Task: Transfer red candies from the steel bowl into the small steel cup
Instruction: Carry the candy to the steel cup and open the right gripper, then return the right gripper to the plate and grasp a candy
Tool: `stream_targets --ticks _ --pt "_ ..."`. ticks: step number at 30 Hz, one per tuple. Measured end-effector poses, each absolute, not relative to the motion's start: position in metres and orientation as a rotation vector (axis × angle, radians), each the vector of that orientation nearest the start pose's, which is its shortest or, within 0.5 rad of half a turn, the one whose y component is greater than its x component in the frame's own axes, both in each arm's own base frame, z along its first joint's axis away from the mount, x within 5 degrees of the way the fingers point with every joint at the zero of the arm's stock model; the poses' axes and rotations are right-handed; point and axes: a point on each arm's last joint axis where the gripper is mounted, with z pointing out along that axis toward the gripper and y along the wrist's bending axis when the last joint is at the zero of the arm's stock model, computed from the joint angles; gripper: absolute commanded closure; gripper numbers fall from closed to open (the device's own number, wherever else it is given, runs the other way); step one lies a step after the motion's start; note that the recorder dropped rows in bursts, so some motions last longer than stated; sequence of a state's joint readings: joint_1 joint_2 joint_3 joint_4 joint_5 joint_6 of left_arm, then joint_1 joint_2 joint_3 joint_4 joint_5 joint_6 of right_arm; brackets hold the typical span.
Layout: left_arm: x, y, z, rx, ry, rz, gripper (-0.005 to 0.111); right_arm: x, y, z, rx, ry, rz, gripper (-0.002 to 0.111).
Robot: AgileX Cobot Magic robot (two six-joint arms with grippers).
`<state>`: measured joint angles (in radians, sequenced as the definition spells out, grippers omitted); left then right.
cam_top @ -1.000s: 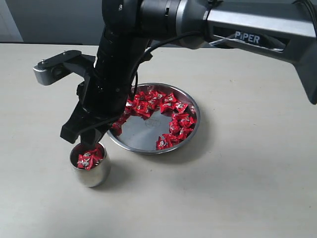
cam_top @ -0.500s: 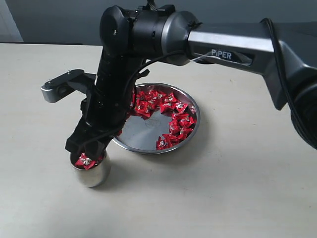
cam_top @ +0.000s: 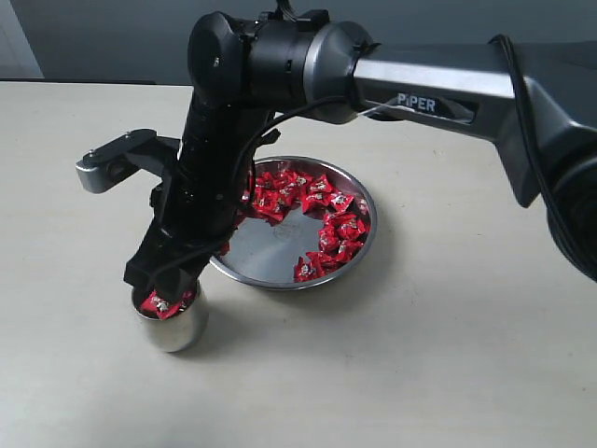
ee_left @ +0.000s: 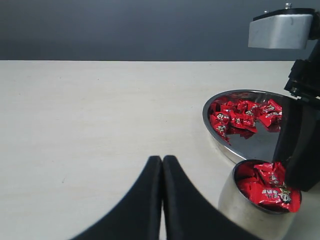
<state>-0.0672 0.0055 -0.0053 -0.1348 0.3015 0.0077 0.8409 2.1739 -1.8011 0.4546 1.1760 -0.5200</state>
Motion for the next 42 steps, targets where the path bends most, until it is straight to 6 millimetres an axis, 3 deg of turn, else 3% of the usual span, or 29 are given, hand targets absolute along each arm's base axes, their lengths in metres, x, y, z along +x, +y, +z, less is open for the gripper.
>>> stream_targets --ticks 7,12,16,20,24,29,35,42 --pt "0.054 -0.007 0.188 -0.019 1.786 -0.171 0.106 0.274 0.358 0.21 -1.726 2.465 0.642 0.073" --pt "0.054 -0.007 0.188 -0.019 1.786 -0.171 0.106 0.29 0.343 0.235 -1.615 2.391 0.296 0.073" --pt "0.054 -0.007 0.188 -0.019 1.786 -0.171 0.106 0.305 0.333 0.233 -1.525 2.386 0.038 0.073" --pt "0.054 -0.007 0.188 -0.019 1.786 -0.171 0.106 0.312 0.33 0.224 -1.508 2.391 -0.075 0.073" --pt "0.054 -0.007 0.188 -0.019 1.786 -0.171 0.106 0.318 0.328 0.207 -1.5 2.445 -0.106 0.073" --pt "0.054 -0.007 0.188 -0.019 1.786 -0.171 0.106 0.344 0.31 0.181 -1.384 2.547 -0.116 0.073" --pt "0.054 -0.007 0.188 -0.019 1.786 -0.171 0.106 0.369 0.305 0.168 -1.168 2.554 0.111 0.073" --pt "0.054 -0.007 0.188 -0.019 1.786 -0.171 0.106 0.381 0.309 0.157 -1.053 2.515 0.224 0.059"
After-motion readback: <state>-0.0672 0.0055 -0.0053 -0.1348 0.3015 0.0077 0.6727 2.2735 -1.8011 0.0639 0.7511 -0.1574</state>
